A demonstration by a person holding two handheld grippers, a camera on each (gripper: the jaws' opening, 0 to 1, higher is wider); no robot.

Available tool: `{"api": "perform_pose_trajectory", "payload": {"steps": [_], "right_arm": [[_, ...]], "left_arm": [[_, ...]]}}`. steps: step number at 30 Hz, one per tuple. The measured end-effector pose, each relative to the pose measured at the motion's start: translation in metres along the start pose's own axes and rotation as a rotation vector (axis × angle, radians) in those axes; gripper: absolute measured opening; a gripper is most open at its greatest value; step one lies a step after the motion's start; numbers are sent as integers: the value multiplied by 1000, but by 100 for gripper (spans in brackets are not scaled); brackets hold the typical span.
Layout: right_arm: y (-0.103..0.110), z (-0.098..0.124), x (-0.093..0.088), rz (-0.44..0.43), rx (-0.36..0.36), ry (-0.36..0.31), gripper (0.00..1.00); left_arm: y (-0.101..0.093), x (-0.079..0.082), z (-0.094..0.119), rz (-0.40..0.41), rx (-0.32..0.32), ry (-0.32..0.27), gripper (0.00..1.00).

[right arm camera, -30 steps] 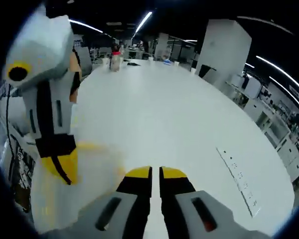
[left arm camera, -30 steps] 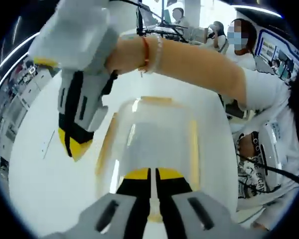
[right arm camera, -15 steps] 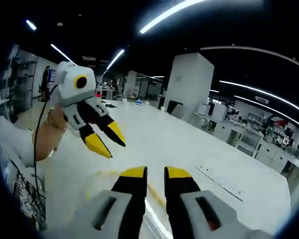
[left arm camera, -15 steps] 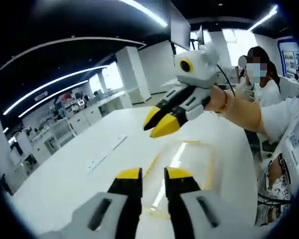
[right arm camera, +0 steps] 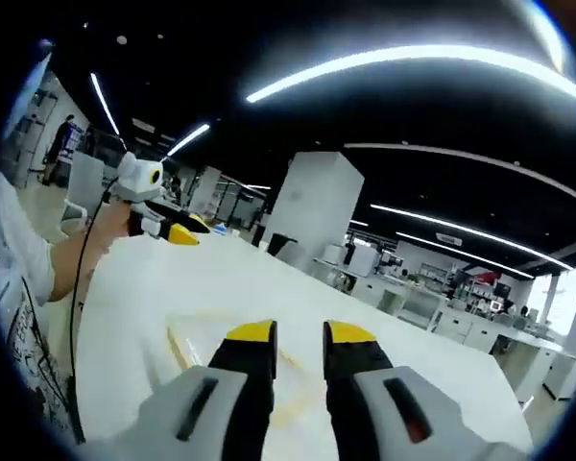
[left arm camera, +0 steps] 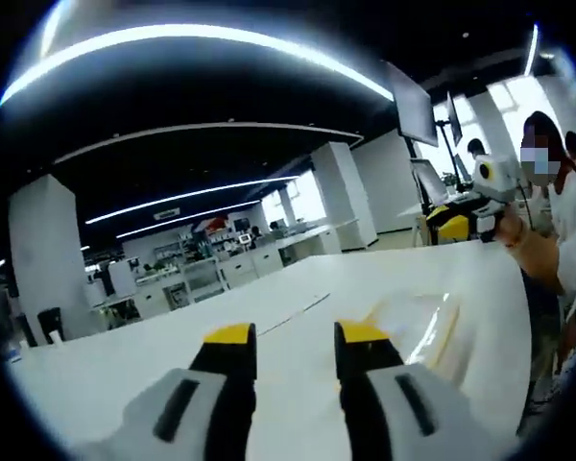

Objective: Snap each plastic latch of the storage box into its locked position after aligning the lid with the box until every specified latch is closed and the lid sits flush.

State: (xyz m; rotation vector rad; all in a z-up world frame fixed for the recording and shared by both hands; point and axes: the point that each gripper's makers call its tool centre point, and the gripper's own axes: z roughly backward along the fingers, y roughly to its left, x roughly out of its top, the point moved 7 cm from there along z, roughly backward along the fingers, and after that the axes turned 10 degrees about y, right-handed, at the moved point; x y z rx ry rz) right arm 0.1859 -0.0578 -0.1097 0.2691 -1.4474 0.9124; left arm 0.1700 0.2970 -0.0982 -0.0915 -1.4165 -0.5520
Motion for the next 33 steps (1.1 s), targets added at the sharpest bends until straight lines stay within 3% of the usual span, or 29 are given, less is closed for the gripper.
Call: {"api": "perform_pose_trajectory", "payload": {"steps": [2,6,11,14,17,20,27,33], "right_arm": [[-5,14,-13,-16,-52,-3,20],[-17,43,-37,-113,-180,-76,21],[-24,56,-63,-150,-306,-149,21],[-23,56,-70,-104,-340,-171,21],[-21,53,-77,-88,-377,-202,21],[-19,56,-80,-78,-392,-189,21],[-21,63,-83,-107,-464,-210,21],[-17,60,-83,-96,-465,-198,21]], "left_arm": [[5,-9,7,9,62,-33,32],[10,-24,14,61,142,-93,33],[16,-48,11,124,212,-131,33],[20,-58,8,139,223,-134,34],[21,-68,8,106,252,-93,34],[24,-74,10,118,253,-96,34],[32,-77,14,136,279,-111,35],[37,-77,21,150,296,-151,35]]}}
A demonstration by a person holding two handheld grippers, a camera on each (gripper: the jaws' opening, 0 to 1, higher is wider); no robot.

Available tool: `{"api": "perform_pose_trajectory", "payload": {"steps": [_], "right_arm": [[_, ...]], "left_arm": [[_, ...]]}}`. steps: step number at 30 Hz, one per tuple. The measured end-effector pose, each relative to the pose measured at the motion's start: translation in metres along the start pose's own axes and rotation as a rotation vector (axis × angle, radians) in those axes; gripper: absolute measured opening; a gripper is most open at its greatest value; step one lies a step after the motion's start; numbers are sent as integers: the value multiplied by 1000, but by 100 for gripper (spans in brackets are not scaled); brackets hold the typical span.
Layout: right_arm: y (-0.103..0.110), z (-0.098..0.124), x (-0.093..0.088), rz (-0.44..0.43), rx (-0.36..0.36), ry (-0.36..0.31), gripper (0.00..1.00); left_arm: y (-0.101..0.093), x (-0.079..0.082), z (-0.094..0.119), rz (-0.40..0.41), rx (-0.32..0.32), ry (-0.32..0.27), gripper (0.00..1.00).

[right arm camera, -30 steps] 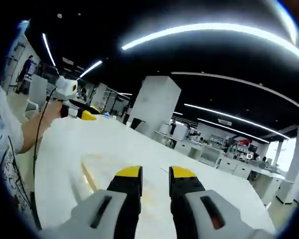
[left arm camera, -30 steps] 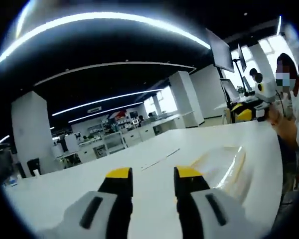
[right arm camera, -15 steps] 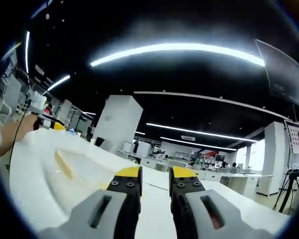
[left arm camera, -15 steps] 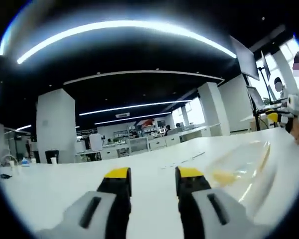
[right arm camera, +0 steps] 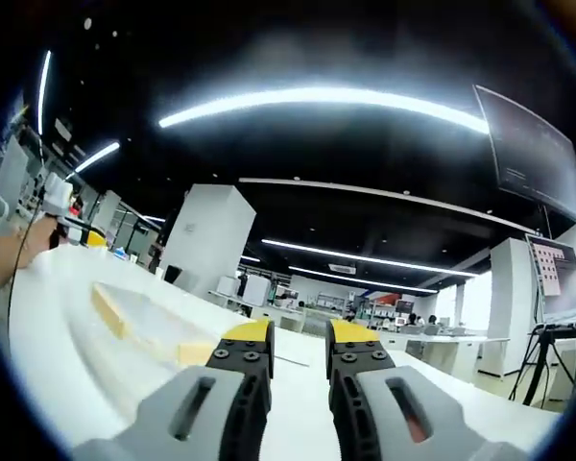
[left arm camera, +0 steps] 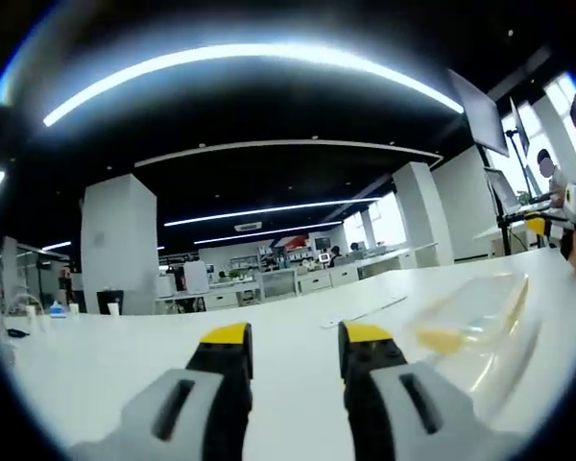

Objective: Snap each plastic latch of the storage box into its locked position after aligning the lid with the box until every specified latch is closed and the lid sits flush.

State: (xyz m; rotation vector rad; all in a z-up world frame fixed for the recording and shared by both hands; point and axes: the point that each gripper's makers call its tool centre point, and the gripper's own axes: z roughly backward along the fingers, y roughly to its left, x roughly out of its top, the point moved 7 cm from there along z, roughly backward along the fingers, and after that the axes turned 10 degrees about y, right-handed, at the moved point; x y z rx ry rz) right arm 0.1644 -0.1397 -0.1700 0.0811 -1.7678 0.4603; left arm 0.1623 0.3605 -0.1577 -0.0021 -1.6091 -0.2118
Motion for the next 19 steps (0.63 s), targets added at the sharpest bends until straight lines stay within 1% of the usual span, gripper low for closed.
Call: {"api": "perform_pose_trajectory", "payload": {"steps": [7,15,19], "right_arm": [[2,2,0,13,-3,0,21],[3,4,-1,21,-2,9,21],[2,5,-1,23,-3,10,21]], "left_arm": [[0,1,2,0,6,-15,35],[-1,0,6,5,6,-19,35],[-1,2,7,10,7,-32,35]]}}
